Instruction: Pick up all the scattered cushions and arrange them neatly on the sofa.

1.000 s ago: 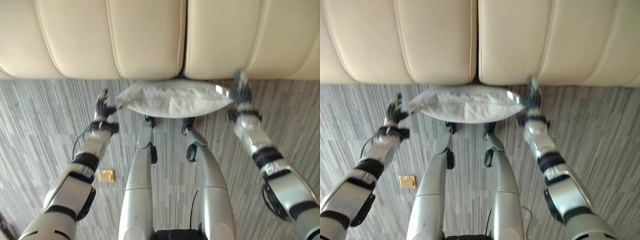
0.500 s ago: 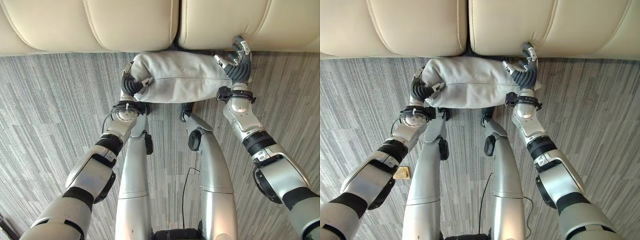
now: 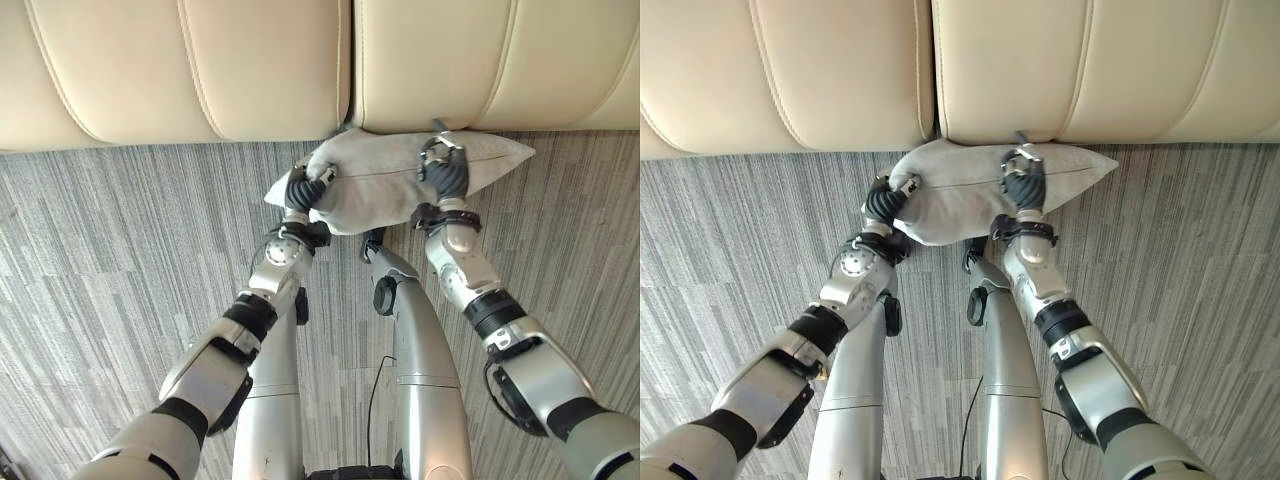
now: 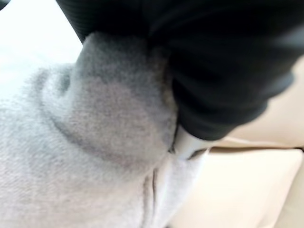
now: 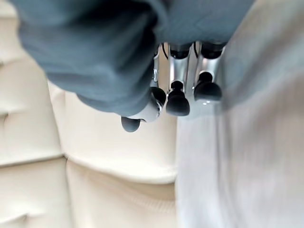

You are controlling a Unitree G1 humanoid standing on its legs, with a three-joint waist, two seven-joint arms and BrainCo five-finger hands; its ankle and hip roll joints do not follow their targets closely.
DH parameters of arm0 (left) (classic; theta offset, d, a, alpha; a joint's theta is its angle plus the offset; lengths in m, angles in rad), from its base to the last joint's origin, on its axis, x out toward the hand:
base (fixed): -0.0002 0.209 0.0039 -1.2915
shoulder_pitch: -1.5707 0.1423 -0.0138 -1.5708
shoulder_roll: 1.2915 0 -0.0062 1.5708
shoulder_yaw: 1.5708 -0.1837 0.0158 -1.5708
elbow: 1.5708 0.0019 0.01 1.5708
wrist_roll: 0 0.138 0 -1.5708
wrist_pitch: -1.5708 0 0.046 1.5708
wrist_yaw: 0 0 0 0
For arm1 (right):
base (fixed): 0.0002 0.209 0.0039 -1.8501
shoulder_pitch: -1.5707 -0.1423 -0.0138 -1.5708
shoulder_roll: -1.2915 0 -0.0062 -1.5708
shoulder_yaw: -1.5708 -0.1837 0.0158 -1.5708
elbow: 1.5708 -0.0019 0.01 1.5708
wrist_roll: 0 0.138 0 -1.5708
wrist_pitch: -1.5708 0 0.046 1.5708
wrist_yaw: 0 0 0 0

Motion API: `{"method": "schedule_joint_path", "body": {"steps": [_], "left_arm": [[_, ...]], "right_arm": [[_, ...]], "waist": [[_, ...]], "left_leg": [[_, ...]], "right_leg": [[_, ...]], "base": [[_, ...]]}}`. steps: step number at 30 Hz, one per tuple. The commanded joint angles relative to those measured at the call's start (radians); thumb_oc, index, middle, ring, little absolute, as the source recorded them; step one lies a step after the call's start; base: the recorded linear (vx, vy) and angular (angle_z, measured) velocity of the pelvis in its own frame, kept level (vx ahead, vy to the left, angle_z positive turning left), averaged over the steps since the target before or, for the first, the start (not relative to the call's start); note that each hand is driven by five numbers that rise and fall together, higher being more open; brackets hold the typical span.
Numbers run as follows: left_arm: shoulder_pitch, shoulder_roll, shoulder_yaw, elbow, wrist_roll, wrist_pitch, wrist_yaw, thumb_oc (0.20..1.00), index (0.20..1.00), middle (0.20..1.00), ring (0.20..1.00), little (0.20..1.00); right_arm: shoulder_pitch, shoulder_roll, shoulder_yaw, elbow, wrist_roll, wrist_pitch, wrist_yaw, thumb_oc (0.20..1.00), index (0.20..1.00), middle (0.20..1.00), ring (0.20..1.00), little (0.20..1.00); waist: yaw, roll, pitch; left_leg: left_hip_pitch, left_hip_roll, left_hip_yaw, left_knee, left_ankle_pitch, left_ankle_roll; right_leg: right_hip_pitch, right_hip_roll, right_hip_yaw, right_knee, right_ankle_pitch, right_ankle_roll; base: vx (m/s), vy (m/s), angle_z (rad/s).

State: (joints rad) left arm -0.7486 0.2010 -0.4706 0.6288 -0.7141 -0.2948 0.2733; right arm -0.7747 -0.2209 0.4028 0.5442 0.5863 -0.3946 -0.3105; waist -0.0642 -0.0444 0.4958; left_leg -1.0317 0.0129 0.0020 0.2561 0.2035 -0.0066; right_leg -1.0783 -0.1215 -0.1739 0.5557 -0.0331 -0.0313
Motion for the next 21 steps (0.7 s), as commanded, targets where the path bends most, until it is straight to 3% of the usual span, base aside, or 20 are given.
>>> {"method": "schedule_joint_path", "body": {"steps": [1,2,3,4,10,11,12,16,17,21], "left_arm": [[0.073,-0.068,0.003,-0.156,-0.045,-0.107,-0.094,0.2,0.2,0.2,0.2,0.2],[0.099,-0.065,-0.002,-0.18,-0.046,-0.106,-0.098,0.2,0.2,0.2,0.2,0.2],[0.1,-0.065,-0.002,-0.18,-0.046,-0.106,-0.097,0.2,0.2,0.2,0.2,0.2],[0.155,-0.057,-0.003,-0.234,-0.043,-0.102,-0.105,0.2,0.2,0.2,0.2,0.2],[0.325,-0.007,-0.019,-0.324,0.019,-0.083,-0.132,0.2,0.2,0.2,0.2,0.2],[0.326,-0.007,-0.02,-0.324,0.019,-0.083,-0.132,0.2,0.2,0.2,0.2,0.2],[0.383,0.01,-0.018,-0.341,0.03,-0.076,-0.142,0.2,0.2,0.2,0.2,0.2],[0.483,0.038,-0.003,-0.348,0.032,-0.068,-0.156,0.2,0.2,0.2,0.2,0.2],[0.505,0.043,-0.003,-0.351,0.032,-0.064,-0.157,0.2,0.2,0.2,0.2,0.2],[0.561,0.053,0.008,-0.367,0.017,-0.053,-0.149,0.2,0.2,0.2,0.2,0.2]], "right_arm": [[0.116,0.045,0.031,-0.094,0.015,-0.036,0.059,0.2,0.2,0.2,0.2,0.2],[0.142,0.039,0.033,-0.119,0.009,-0.032,0.064,0.2,0.2,0.2,0.2,0.2],[0.143,0.039,0.033,-0.12,0.009,-0.031,0.064,0.2,0.2,0.2,0.2,0.2],[0.213,0.036,0.036,-0.177,0.005,-0.027,0.077,0.2,0.2,0.2,0.2,0.2],[0.4,-0.001,0.035,-0.284,-0.019,0.004,0.12,0.2,0.2,0.2,0.2,0.2],[0.4,-0.001,0.035,-0.285,-0.019,0.005,0.12,0.2,0.2,0.2,0.2,0.2],[0.466,-0.019,0.026,-0.302,-0.043,0.016,0.126,0.2,0.2,0.2,0.2,0.2],[0.557,-0.052,-0.03,-0.253,-0.122,0.052,0.084,0.231,0.231,0.231,0.231,0.231],[0.573,-0.055,-0.051,-0.227,-0.136,0.061,0.07,1.0,1.0,1.0,1.0,1.0],[0.596,-0.032,-0.136,-0.046,-0.078,0.069,0.028,1.0,1.0,1.0,1.0,1.0]], "waist": [[0.021,0.012,-0.125],[0.022,0.011,-0.123],[0.022,0.011,-0.122],[0.025,0.01,-0.122],[0.027,0.002,-0.149],[0.027,0.002,-0.147],[0.025,0.0,-0.172],[0.018,-0.001,-0.226],[0.014,-0.001,-0.243],[0.013,0.004,-0.278]], "left_leg": [[0.121,0.003,-0.041,0.044,-0.271,-0.054],[0.147,-0.002,-0.038,0.021,-0.236,-0.051],[0.151,-0.002,-0.038,0.018,-0.235,-0.051],[0.263,-0.006,-0.035,-0.042,-0.219,-0.06],[0.567,0.007,-0.02,-0.176,-0.194,-0.066],[0.57,0.007,-0.02,-0.178,-0.194,-0.066],[0.65,0.014,-0.011,-0.217,-0.192,-0.066],[0.774,0.019,0.012,-0.272,-0.196,-0.056],[0.793,0.018,0.019,-0.281,-0.198,-0.054],[0.864,0.017,0.034,-0.316,-0.204,-0.048]], "right_leg": [[0.152,0.002,0.028,-0.187,-0.067,0.118],[0.178,-0.002,0.019,-0.216,-0.034,0.112],[0.182,-0.002,0.019,-0.219,-0.033,0.113],[0.287,0.0,0.012,-0.277,-0.021,0.12],[0.604,0.003,0.001,-0.424,0.003,0.13],[0.607,0.004,0.001,-0.425,0.003,0.13],[0.693,0.004,0.0,-0.466,0.007,0.133],[0.818,0.01,0.008,-0.537,0.016,0.138],[0.837,0.014,0.012,-0.549,0.016,0.138],[0.904,0.022,0.017,-0.589,0.019,0.141]], "base": [[-0.09,-0.019,0.04],[-0.08,-0.007,0.03],[-0.05,-0.022,0.04],[0.03,-0.048,0.05],[0.09,-0.031,-0.03],[0.16,-0.018,-0.02],[0.16,-0.01,-0.05],[0.16,0.004,-0.12],[0.13,0.012,-0.15],[0.11,-0.005,-0.11]]}}
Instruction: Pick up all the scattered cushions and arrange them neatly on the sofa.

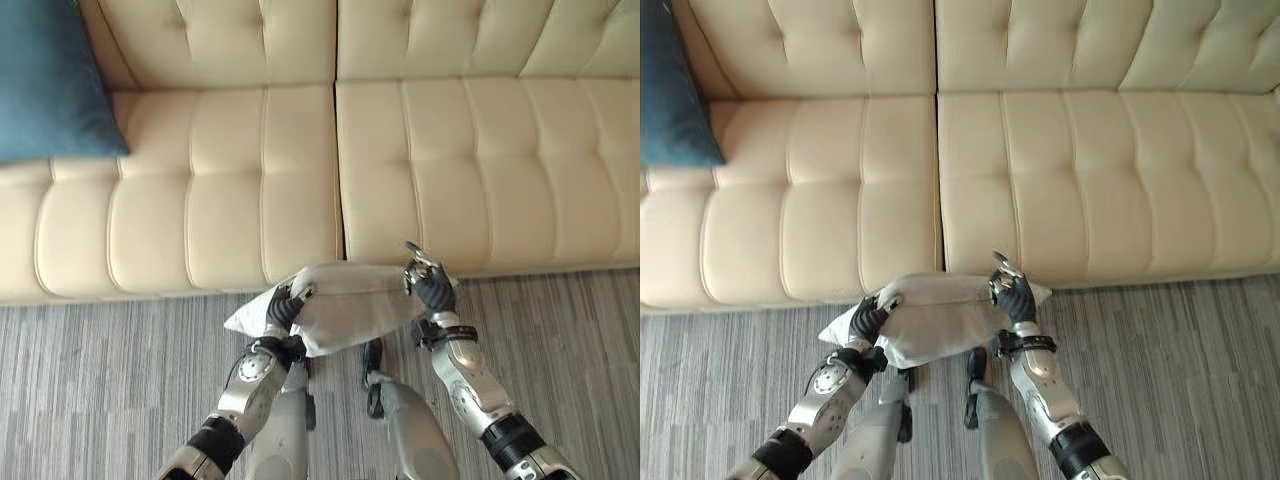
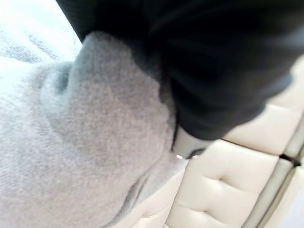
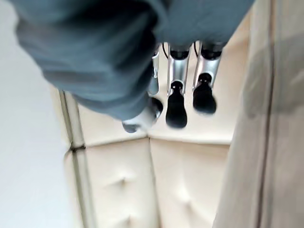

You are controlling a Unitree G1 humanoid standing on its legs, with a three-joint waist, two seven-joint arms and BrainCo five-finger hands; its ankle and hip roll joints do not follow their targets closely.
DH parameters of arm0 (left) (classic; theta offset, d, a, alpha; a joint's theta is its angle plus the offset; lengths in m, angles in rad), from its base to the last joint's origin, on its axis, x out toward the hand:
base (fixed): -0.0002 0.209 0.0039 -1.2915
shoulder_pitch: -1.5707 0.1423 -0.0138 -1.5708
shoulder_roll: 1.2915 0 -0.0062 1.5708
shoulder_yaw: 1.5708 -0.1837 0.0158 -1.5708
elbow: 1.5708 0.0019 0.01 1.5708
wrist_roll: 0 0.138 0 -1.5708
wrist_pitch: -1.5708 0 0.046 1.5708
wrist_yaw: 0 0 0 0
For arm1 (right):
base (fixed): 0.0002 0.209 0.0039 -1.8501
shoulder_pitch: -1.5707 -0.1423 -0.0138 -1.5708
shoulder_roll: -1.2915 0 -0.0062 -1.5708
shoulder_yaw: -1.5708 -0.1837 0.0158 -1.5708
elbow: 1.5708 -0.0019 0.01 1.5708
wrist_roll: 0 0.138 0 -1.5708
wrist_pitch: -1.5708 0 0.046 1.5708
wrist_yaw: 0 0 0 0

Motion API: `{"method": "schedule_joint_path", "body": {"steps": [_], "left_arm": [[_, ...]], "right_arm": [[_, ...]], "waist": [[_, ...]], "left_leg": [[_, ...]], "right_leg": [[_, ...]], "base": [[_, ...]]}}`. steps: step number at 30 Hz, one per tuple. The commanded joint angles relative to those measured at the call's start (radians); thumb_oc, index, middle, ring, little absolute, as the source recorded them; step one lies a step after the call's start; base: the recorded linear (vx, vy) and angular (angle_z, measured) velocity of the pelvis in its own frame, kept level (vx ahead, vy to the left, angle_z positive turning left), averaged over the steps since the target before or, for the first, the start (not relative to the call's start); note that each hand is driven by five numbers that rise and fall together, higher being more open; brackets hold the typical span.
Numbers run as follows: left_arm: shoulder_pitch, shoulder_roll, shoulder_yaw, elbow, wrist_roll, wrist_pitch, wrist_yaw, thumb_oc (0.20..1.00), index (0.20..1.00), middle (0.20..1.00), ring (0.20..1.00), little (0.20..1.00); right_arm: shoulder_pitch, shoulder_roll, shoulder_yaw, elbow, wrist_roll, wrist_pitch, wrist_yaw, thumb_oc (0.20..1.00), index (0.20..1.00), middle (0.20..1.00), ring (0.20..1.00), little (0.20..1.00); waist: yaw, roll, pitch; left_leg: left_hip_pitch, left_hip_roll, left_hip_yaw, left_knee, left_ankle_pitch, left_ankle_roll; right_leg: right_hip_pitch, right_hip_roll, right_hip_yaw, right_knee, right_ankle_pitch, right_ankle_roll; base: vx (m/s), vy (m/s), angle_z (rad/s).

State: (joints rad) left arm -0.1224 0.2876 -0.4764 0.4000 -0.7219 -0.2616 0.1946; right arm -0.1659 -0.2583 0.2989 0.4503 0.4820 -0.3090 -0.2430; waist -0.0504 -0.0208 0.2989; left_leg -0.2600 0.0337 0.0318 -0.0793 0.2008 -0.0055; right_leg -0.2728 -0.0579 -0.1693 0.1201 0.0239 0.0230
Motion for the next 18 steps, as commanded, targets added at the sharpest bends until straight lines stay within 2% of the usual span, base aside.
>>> {"method": "schedule_joint_path", "body": {"steps": [1,6,14,18], "left_arm": [[-0.035,-0.025,0.026,-0.165,0.01,-0.082,-0.07,0.2,0.2,0.2,0.2,0.2],[0.025,0.019,0.03,-0.279,0.004,-0.076,-0.09,0.2,0.2,0.2,0.2,0.2],[0.06,0.05,0.011,-0.376,-0.022,-0.069,-0.135,0.2,0.2,0.2,0.2,0.2],[0.073,0.045,0.0,-0.394,-0.046,-0.064,-0.163,0.2,0.2,0.2,0.2,0.2]], "right_arm": [[-0.008,0.026,-0.099,0.165,0.101,-0.019,-0.058,1.0,1.0,1.0,1.0,1.0],[-0.041,0.039,-0.218,0.414,0.209,-0.012,-0.092,1.0,1.0,1.0,1.0,1.0],[-0.083,0.061,-0.213,0.557,0.297,0.009,-0.063,1.0,1.0,1.0,1.0,1.0],[-0.074,0.123,-0.162,0.533,0.369,0.01,-0.006,1.0,1.0,1.0,1.0,1.0]], "waist": [[-0.001,-0.012,-0.1],[0.015,0.008,-0.125],[0.04,0.029,-0.123],[0.048,0.037,-0.124]], "left_leg": [[0.116,-0.006,0.007,0.002,-0.204,-0.047],[0.141,-0.006,0.008,-0.008,-0.215,-0.047],[0.134,-0.009,0.001,-0.008,-0.215,-0.046],[0.137,-0.008,-0.002,-0.008,-0.214,-0.047]], "right_leg": [[0.123,-0.038,0.012,-0.17,-0.038,0.089],[0.156,-0.038,0.008,-0.195,-0.04,0.092],[0.154,-0.037,0.004,-0.201,-0.043,0.088],[0.158,-0.034,0.005,-0.202,-0.048,0.085]], "base": [[0.08,0.003,-0.06],[0.05,-0.006,-0.01],[0.0,-0.001,0.0],[0.0,0.0,0.0]]}}
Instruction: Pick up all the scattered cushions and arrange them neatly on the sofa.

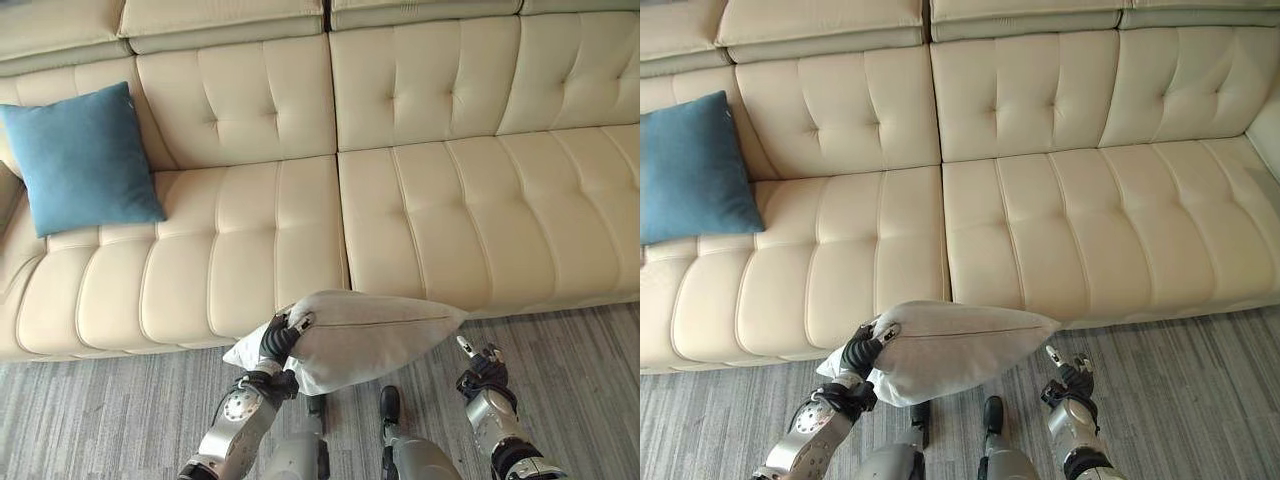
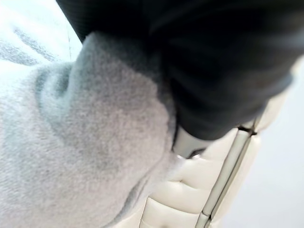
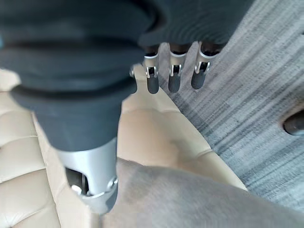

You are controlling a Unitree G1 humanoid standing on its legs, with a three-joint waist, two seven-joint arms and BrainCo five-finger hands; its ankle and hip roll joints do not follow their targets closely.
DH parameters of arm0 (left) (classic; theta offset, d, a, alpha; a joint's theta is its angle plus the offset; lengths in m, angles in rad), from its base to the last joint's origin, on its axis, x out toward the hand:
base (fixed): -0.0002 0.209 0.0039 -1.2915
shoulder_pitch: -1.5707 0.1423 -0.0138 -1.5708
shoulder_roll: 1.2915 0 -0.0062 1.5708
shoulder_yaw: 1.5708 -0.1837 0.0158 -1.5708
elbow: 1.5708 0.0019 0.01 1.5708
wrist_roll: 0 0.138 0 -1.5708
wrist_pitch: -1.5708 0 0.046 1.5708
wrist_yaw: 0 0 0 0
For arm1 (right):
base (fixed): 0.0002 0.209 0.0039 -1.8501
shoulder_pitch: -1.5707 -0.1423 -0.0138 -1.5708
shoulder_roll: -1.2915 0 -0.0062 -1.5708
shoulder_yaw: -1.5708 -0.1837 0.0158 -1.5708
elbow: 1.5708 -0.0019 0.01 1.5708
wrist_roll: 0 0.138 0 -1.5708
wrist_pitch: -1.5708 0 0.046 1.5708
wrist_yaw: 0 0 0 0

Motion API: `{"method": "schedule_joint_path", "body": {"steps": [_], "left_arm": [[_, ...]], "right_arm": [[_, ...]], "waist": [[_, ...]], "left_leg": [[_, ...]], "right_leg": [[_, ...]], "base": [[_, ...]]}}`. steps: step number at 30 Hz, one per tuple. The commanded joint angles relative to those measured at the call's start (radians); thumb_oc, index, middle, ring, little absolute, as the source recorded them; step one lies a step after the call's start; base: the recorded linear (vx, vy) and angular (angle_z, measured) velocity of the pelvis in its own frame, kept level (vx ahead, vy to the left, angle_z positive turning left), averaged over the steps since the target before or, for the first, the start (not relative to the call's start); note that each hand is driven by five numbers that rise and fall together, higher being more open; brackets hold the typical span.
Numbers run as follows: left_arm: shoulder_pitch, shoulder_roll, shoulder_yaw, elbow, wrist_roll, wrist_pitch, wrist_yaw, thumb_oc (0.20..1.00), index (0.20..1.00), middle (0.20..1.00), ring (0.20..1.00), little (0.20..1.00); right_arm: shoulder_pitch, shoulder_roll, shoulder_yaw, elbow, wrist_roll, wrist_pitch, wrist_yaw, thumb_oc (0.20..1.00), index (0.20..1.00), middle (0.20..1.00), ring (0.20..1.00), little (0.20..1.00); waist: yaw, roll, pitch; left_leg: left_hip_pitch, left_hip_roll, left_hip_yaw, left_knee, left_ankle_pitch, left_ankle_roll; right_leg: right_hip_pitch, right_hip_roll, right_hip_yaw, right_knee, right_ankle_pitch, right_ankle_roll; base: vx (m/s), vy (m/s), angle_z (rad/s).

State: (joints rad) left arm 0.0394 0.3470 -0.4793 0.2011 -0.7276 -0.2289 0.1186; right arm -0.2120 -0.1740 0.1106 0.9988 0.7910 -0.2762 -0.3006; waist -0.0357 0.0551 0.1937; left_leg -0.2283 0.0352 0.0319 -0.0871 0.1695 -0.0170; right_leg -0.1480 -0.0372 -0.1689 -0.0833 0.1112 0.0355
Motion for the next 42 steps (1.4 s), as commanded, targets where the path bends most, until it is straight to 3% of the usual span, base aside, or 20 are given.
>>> {"method": "schedule_joint_path", "body": {"steps": [1,5,9,10,11,19,23,31,36,38,40,42], "left_arm": [[-0.089,-0.015,0.003,-0.195,-0.041,-0.097,-0.087,0.2,0.2,0.2,0.2,0.2],[-0.082,-0.03,-0.015,-0.194,-0.053,-0.084,-0.092,0.2,0.2,0.2,0.2,0.2],[-0.085,-0.035,-0.021,-0.192,-0.059,-0.08,-0.088,0.2,0.2,0.2,0.2,0.2],[-0.085,-0.038,-0.022,-0.191,-0.06,-0.078,-0.087,0.2,0.2,0.2,0.2,0.2],[-0.086,-0.038,-0.017,-0.19,-0.06,-0.076,-0.083,0.2,0.2,0.2,0.2,0.2],[-0.049,-0.046,0.017,-0.166,-0.056,-0.066,-0.082,0.2,0.2,0.2,0.2,0.2],[-0.026,-0.045,0.035,-0.169,-0.054,-0.06,-0.078,0.2,0.2,0.2,0.2,0.2],[0.007,-0.052,0.064,-0.156,-0.03,-0.053,-0.065,0.2,0.2,0.2,0.2,0.2],[-0.006,-0.059,0.091,-0.125,-0.002,-0.067,-0.046,0.2,0.2,0.2,0.2,0.2],[-0.042,-0.037,0.118,-0.116,0.064,-0.071,-0.03,0.2,0.2,0.2,0.2,0.2],[-0.046,-0.031,0.123,-0.116,0.091,-0.07,-0.023,0.2,0.2,0.2,0.2,0.2],[-0.048,-0.003,0.166,-0.113,0.189,-0.073,0.008,0.2,0.2,0.2,0.2,0.2]], "right_arm": [[-0.028,0.039,0.027,-0.015,0.06,-0.023,0.051,1.0,1.0,1.0,1.0,1.0],[0.01,0.132,0.147,-0.075,0.15,-0.003,0.133,1.0,1.0,1.0,1.0,1.0],[0.034,0.166,0.201,-0.111,0.211,0.012,0.173,1.0,1.0,1.0,1.0,1.0],[0.039,0.171,0.213,-0.124,0.234,0.014,0.189,0.639,0.639,0.639,0.639,0.639],[0.047,0.179,0.241,-0.165,0.279,0.02,0.222,0.2,0.2,0.2,0.2,0.2],[0.186,0.147,0.341,-0.403,0.437,0.057,0.342,0.2,0.2,0.2,0.2,0.2],[0.236,0.119,0.34,-0.509,0.467,0.047,0.351,0.2,0.2,0.2,0.2,0.2],[0.245,0.034,0.329,-0.748,0.397,0.015,0.342,0.2,0.2,0.2,0.2,0.2],[0.205,-0.063,0.287,-0.883,0.209,-0.009,0.305,0.2,0.2,0.2,0.2,0.2],[0.167,-0.181,0.242,-0.952,-0.053,0.017,0.255,0.2,0.2,0.2,0.2,0.2],[0.162,-0.207,0.234,-0.972,-0.098,0.023,0.249,0.2,0.2,0.2,0.2,0.2],[0.151,-0.293,0.185,-1.04,-0.245,0.021,0.223,0.2,0.2,0.2,0.2,0.2]], "waist": [[0.033,-0.039,-0.019],[0.039,-0.04,-0.022],[0.042,-0.041,-0.025],[0.043,-0.041,-0.025],[0.046,-0.044,-0.026],[0.042,-0.066,-0.043],[0.035,-0.075,-0.061],[0.028,-0.081,-0.104],[0.02,-0.082,-0.125],[0.007,-0.081,-0.126],[0.006,-0.08,-0.123],[-0.003,-0.079,-0.116]], "left_leg": [[0.105,-0.009,-0.002,0.0,-0.183,-0.035],[0.113,-0.005,-0.003,0.0,-0.183,-0.04],[0.117,-0.002,-0.005,0.0,-0.183,-0.043],[0.118,-0.002,-0.004,0.0,-0.183,-0.044],[0.12,0.0,-0.004,0.0,-0.182,-0.045],[0.146,0.008,0.001,0.0,-0.186,-0.054],[0.162,0.01,0.008,0.0,-0.19,-0.053],[0.185,0.011,0.02,0.0,-0.196,-0.053],[0.211,0.013,0.021,0.0,-0.201,-0.051],[0.231,0.023,0.016,0.0,-0.202,-0.053],[0.236,0.025,0.014,0.0,-0.202,-0.053],[0.247,0.043,0.006,0.0,-0.197,-0.06]], "right_leg": [[0.033,-0.055,0.005,0.002,-0.136,0.072],[0.045,-0.05,0.006,-0.003,-0.142,0.068],[0.05,-0.048,0.004,-0.004,-0.145,0.067],[0.051,-0.048,0.005,-0.004,-0.146,0.067],[0.052,-0.046,0.004,-0.004,-0.146,0.066],[0.075,-0.042,0.004,-0.004,-0.152,0.067],[0.086,-0.042,0.009,-0.004,-0.151,0.071],[0.105,-0.046,0.016,-0.004,-0.15,0.075],[0.131,-0.045,0.015,-0.004,-0.156,0.074],[0.15,-0.04,0.012,0.015,-0.171,0.063],[0.151,-0.038,0.013,0.024,-0.176,0.06],[0.152,-0.025,0.01,0.05,-0.198,0.047]], "base": [[0.0,0.0,0.0],[0.02,-0.001,0.0],[0.02,0.003,0.08],[0.02,0.007,0.12],[0.02,0.005,0.11],[0.01,0.001,0.01],[0.01,0.001,-0.04],[0.02,-0.007,-0.07],[0.02,-0.037,-0.01],[0.06,-0.105,-0.01],[0.07,-0.107,0.0],[0.15,-0.236,0.03]]}}
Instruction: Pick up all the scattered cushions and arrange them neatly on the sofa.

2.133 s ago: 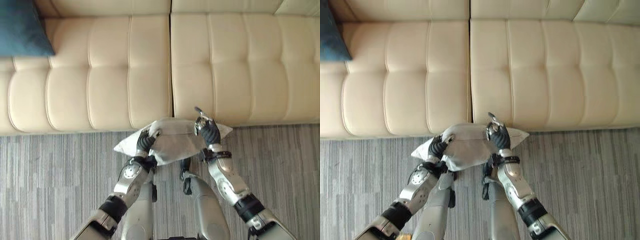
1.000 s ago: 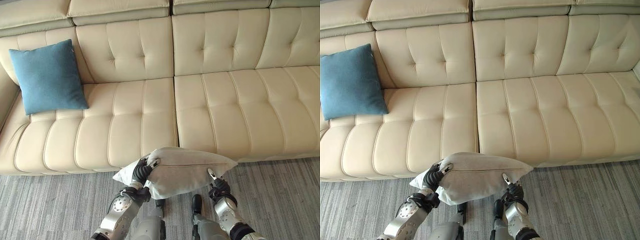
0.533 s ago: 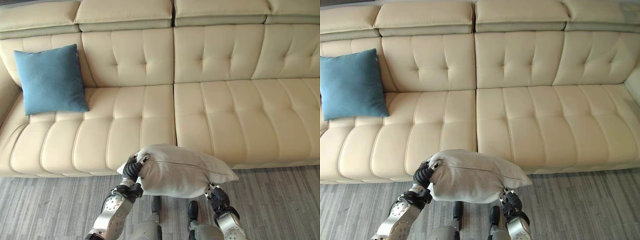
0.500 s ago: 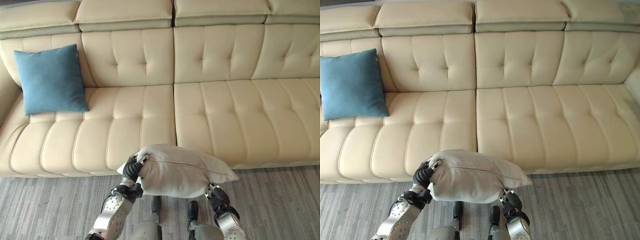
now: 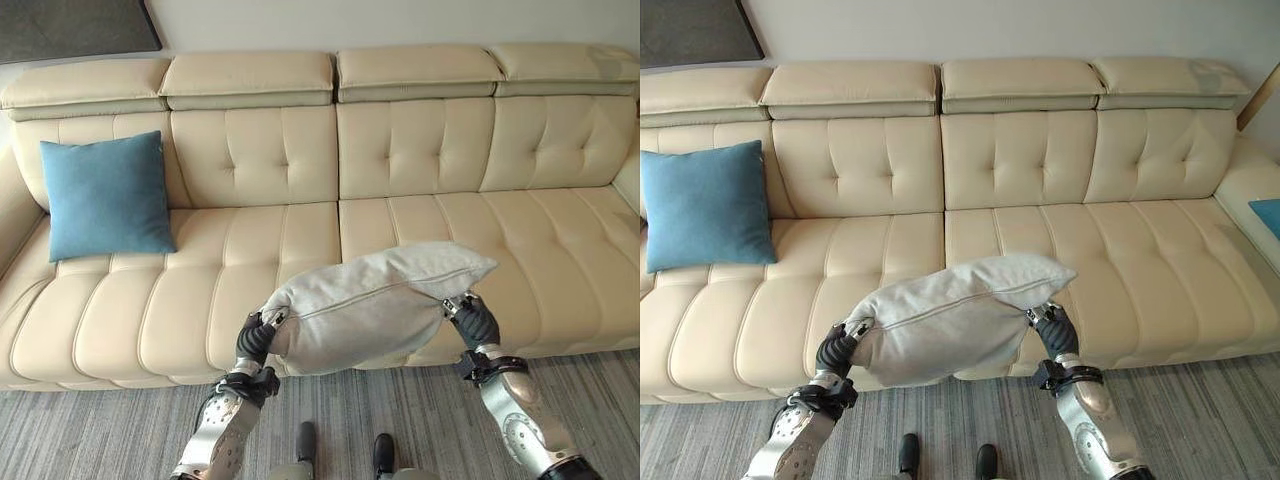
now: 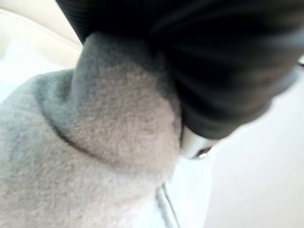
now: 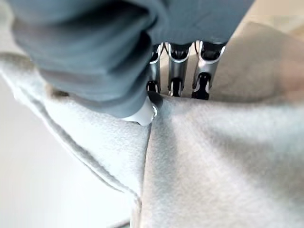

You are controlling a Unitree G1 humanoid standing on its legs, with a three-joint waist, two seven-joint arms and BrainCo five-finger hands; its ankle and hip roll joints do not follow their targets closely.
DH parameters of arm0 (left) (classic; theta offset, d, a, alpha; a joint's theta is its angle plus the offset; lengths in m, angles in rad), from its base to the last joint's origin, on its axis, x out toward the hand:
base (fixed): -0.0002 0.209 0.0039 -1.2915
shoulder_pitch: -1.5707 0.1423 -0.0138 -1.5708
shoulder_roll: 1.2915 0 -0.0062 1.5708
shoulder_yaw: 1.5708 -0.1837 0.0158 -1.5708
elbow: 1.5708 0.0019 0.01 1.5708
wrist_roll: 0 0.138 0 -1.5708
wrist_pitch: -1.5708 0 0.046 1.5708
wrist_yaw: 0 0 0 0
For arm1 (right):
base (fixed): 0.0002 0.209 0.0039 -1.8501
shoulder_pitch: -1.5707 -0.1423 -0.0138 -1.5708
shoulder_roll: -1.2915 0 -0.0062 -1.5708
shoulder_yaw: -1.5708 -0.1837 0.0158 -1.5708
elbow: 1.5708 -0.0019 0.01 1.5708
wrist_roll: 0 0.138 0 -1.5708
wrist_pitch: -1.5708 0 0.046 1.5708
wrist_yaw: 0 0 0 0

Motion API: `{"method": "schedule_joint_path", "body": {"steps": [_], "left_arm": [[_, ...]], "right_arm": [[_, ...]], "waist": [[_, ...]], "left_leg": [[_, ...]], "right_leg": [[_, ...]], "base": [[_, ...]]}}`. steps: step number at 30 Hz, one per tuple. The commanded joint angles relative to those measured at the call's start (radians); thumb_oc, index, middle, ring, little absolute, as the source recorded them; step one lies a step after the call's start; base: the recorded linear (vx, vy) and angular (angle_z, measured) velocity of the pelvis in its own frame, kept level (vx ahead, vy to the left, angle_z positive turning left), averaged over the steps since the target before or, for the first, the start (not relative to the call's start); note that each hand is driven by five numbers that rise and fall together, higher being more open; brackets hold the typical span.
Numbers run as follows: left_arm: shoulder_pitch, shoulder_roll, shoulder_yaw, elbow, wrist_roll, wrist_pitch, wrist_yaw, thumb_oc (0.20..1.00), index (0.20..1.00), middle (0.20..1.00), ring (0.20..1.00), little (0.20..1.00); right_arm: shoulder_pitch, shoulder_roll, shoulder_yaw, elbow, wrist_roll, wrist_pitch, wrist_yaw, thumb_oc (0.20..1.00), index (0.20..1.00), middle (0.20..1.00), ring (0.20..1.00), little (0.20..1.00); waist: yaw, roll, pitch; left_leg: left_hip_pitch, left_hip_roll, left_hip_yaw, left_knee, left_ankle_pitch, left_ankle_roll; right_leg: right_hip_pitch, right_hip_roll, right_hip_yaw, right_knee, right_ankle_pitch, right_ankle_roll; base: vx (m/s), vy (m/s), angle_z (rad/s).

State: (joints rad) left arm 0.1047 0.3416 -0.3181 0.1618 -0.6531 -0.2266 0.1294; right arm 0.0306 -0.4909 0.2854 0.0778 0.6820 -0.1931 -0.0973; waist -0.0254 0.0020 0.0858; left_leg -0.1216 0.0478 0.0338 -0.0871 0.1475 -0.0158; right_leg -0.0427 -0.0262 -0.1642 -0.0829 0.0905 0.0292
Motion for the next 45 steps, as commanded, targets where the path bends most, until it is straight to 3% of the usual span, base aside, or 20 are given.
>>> {"method": "schedule_joint_path", "body": {"steps": [1,5,7,8,11,16,19,22,24,28,30,32,34,36,37,41,45], "left_arm": [[-0.081,0.032,0.079,-0.118,0.157,-0.098,0.012,0.2,0.2,0.2,0.2,0.2],[-0.047,0.041,0.132,-0.173,0.168,-0.118,0.011,0.2,0.2,0.2,0.2,0.2],[-0.052,0.037,0.148,-0.195,0.154,-0.139,0.013,0.2,0.2,0.2,0.2,0.2],[-0.056,0.032,0.148,-0.194,0.152,-0.142,0.016,0.2,0.2,0.2,0.2,0.2],[-0.07,0.026,0.144,-0.199,0.155,-0.139,0.03,0.2,0.2,0.2,0.2,0.2],[-0.113,0.022,0.135,-0.188,0.186,-0.134,0.064,0.2,0.2,0.2,0.2,0.2],[-0.094,0.018,0.141,-0.19,0.192,-0.137,0.059,0.2,0.2,0.2,0.2,0.2],[-0.086,0.024,0.133,-0.185,0.197,-0.129,0.056,0.2,0.2,0.2,0.2,0.2],[-0.072,0.037,0.129,-0.182,0.205,-0.116,0.044,0.2,0.2,0.2,0.2,0.2],[-0.07,0.057,0.11,-0.172,0.213,-0.104,0.028,0.2,0.2,0.2,0.2,0.2],[-0.078,0.061,0.103,-0.163,0.231,-0.1,0.024,0.2,0.2,0.2,0.2,0.2],[-0.083,0.059,0.103,-0.16,0.237,-0.102,0.021,0.2,0.2,0.2,0.2,0.2],[-0.087,0.056,0.102,-0.154,0.236,-0.104,0.018,0.2,0.2,0.2,0.2,0.2],[-0.086,0.052,0.106,-0.151,0.235,-0.105,0.026,0.2,0.2,0.2,0.2,0.2],[-0.084,0.051,0.112,-0.155,0.232,-0.108,0.025,0.2,0.2,0.2,0.2,0.2],[-0.059,0.045,0.12,-0.163,0.245,-0.107,0.012,0.2,0.2,0.2,0.2,0.2],[-0.04,0.047,0.123,-0.17,0.244,-0.093,0.009,0.2,0.2,0.2,0.2,0.2]], "right_arm": [[-0.073,-0.006,-0.057,-0.202,-0.245,-0.095,-0.003,0.2,0.2,0.2,0.2,0.2],[-0.058,-0.009,-0.095,-0.259,-0.334,-0.114,-0.018,0.2,0.2,0.2,0.2,0.2],[-0.08,-0.003,-0.089,-0.276,-0.396,-0.116,-0.045,0.2,0.2,0.2,0.2,0.2],[-0.092,0.001,-0.082,-0.273,-0.413,-0.112,-0.054,0.2,0.2,0.2,0.2,0.2],[-0.126,0.018,-0.058,-0.262,-0.43,-0.103,-0.07,0.2,0.2,0.2,0.2,0.2],[-0.178,0.054,-0.031,-0.232,-0.423,-0.101,-0.107,0.2,0.2,0.2,0.2,0.2],[-0.159,0.075,-0.023,-0.246,-0.438,-0.093,-0.092,0.2,0.2,0.2,0.2,0.2],[-0.142,0.093,-0.019,-0.247,-0.426,-0.088,-0.083,0.2,0.2,0.2,0.2,0.2],[-0.122,0.119,-0.016,-0.253,-0.397,-0.084,-0.058,0.2,0.2,0.2,0.2,0.2],[-0.113,0.144,-0.013,-0.257,-0.387,-0.077,-0.041,0.2,0.2,0.2,0.2,0.2],[-0.1,0.159,-0.016,-0.258,-0.387,-0.075,-0.037,0.2,0.2,0.2,0.2,0.2],[-0.091,0.164,-0.022,-0.257,-0.396,-0.072,-0.039,0.2,0.2,0.2,0.2,0.2],[-0.086,0.16,-0.043,-0.252,-0.432,-0.069,-0.063,0.2,0.2,0.2,0.2,0.2],[-0.085,0.152,-0.074,-0.236,-0.489,-0.063,-0.111,0.2,0.2,0.2,0.2,0.2],[-0.074,0.152,-0.096,-0.233,-0.5,-0.058,-0.129,1.0,1.0,1.0,1.0,1.0],[-0.027,0.145,-0.171,-0.199,-0.548,-0.048,-0.182,1.0,1.0,1.0,1.0,1.0],[0.016,0.128,-0.233,-0.167,-0.591,-0.015,-0.226,1.0,1.0,1.0,1.0,1.0]], "waist": [[-0.018,-0.024,0.006],[-0.017,-0.027,0.03],[0.003,-0.042,0.068],[0.009,-0.045,0.075],[0.02,-0.055,0.068],[0.055,-0.055,0.073],[0.059,-0.052,0.04],[0.058,-0.066,0.021],[0.058,-0.078,0.012],[0.042,-0.072,0.023],[0.03,-0.061,0.033],[0.021,-0.048,0.04],[0.006,-0.034,0.047],[-0.014,-0.033,0.055],[-0.015,-0.038,0.057],[-0.014,-0.052,0.023],[-0.016,-0.05,0.002]], "left_leg": [[0.144,0.051,0.001,0.025,-0.181,-0.068],[0.113,0.062,0.001,0.131,-0.212,-0.073],[0.045,0.034,-0.016,0.273,-0.21,-0.074],[0.02,0.021,-0.031,0.288,-0.208,-0.072],[-0.063,-0.009,-0.036,0.261,-0.205,-0.058],[-0.177,-0.001,0.005,0.125,-0.095,-0.064],[-0.127,0.01,0.012,0.061,-0.064,-0.055],[-0.106,-0.004,0.014,0.066,-0.072,-0.039],[-0.064,-0.023,0.027,0.065,-0.098,-0.012],[0.001,-0.047,0.039,0.058,-0.137,0.032],[0.035,-0.051,0.03,0.048,-0.151,0.041],[0.061,-0.047,0.024,0.031,-0.157,0.04],[0.077,-0.038,0.019,0.021,-0.162,0.033],[0.093,-0.036,0.016,0.017,-0.169,0.029],[0.095,-0.037,0.017,0.023,-0.174,0.026],[0.117,-0.038,0.027,0.012,-0.186,0.021],[0.129,-0.031,0.02,0.001,-0.19,0.015]], "right_leg": [[0.043,-0.018,0.016,0.07,-0.204,0.038],[0.051,-0.012,0.019,0.086,-0.229,0.021],[0.072,-0.024,0.015,0.091,-0.238,0.011],[0.079,-0.027,0.017,0.089,-0.242,0.011],[0.096,-0.04,0.01,0.074,-0.245,0.022],[0.147,-0.024,0.03,0.044,-0.268,0.026],[0.167,-0.022,0.044,0.048,-0.279,0.037],[0.171,-0.049,0.056,0.072,-0.286,0.052],[0.145,-0.078,0.079,0.168,-0.288,0.078],[0.046,-0.108,0.101,0.403,-0.202,0.133],[-0.008,-0.112,0.114,0.489,-0.161,0.138],[-0.049,-0.114,0.106,0.473,-0.169,0.126],[-0.078,-0.11,0.091,0.389,-0.195,0.112],[-0.102,-0.102,0.104,0.266,-0.173,0.111],[-0.088,-0.106,0.104,0.227,-0.168,0.118],[-0.013,-0.108,0.102,0.098,-0.131,0.115],[0.036,-0.101,0.087,0.051,-0.131,0.108]], "base": [[0.12,-0.214,0.05],[0.07,-0.129,-0.02],[0.05,-0.092,0.03],[0.08,-0.046,0.1],[0.11,0.026,0.08],[0.17,0.102,0.08],[0.26,0.159,-0.2],[0.21,0.157,-0.43],[0.23,0.229,-0.1],[0.11,0.184,-0.01],[0.08,0.108,0.04],[0.08,0.038,0.11],[0.08,-0.03,0.07],[0.07,-0.06,0.03],[0.08,-0.059,0.08],[0.09,-0.071,0.11],[0.07,-0.046,-0.16]]}}
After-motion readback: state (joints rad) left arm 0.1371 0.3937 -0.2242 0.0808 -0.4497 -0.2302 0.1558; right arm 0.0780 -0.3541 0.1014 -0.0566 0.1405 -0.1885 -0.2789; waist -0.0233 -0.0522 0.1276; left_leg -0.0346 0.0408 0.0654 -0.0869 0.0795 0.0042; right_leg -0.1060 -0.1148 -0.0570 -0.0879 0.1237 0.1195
